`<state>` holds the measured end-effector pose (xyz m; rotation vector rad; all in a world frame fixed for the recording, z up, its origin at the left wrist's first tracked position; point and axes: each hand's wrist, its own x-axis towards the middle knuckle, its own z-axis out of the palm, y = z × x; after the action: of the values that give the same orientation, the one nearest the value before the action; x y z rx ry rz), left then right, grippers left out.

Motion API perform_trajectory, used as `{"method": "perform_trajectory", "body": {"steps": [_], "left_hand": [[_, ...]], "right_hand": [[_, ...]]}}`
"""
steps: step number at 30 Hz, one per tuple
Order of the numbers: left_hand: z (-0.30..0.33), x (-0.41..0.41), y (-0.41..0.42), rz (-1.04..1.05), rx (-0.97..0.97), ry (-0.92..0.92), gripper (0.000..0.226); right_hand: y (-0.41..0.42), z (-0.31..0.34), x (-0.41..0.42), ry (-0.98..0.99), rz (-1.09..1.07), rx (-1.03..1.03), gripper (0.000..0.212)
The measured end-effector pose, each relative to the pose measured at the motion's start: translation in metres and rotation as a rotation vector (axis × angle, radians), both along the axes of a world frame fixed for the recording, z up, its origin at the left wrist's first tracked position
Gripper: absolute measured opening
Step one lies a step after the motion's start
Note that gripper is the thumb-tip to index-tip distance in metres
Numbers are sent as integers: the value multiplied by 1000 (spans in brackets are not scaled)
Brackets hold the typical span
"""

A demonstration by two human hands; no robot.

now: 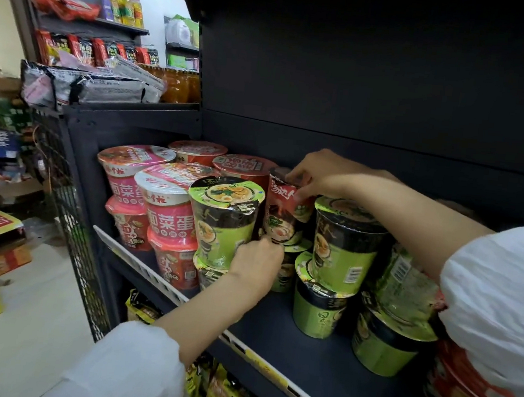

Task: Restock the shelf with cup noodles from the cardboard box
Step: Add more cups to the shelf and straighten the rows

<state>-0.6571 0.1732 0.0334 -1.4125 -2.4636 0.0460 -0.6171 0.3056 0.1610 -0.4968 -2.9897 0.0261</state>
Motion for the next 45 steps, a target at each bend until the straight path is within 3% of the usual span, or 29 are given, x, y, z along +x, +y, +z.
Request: {"method": "perform_trajectory", "body": {"steps": [5, 11, 13, 16, 18, 21, 26, 31, 34, 38, 45], "left_hand": [[6, 7, 2, 43, -74, -1, 42], [10, 9, 3, 53, -100, 34, 41], [10, 9, 1, 16, -77, 11, 40], [14, 9, -6, -20, -87, -13, 36], [17, 9, -10, -16, -122, -34, 33], [20, 9, -13, -8, -150, -36, 32], [18, 10, -13, -3, -156, -37, 33], [15, 6, -12, 4, -156, -32, 32], [15, 6, -11, 7, -168, -48, 32], [14, 4, -8, 9, -147, -85, 33], [14, 1, -12, -45, 19, -203, 31]], "right_hand": [[-2, -1, -3, -48, -7, 107, 48], [-10, 8, 9, -49, -28, 23, 34], [-12, 7, 11, -59, -32, -2, 36], [-13, 4, 7, -82, -40, 120, 44], [-16, 2, 4, -79, -15, 189, 37], [-24, 2, -1, -15, 14, 246, 8], [-34, -4, -3, 44, 41, 298, 36], [-43, -11, -1, 66, 98, 432, 41], [-43, -10, -2, 57, 69, 366, 43], [-38, -8, -1, 63, 10, 221, 7], [-24, -10, 20, 175, 9, -29, 36]]}}
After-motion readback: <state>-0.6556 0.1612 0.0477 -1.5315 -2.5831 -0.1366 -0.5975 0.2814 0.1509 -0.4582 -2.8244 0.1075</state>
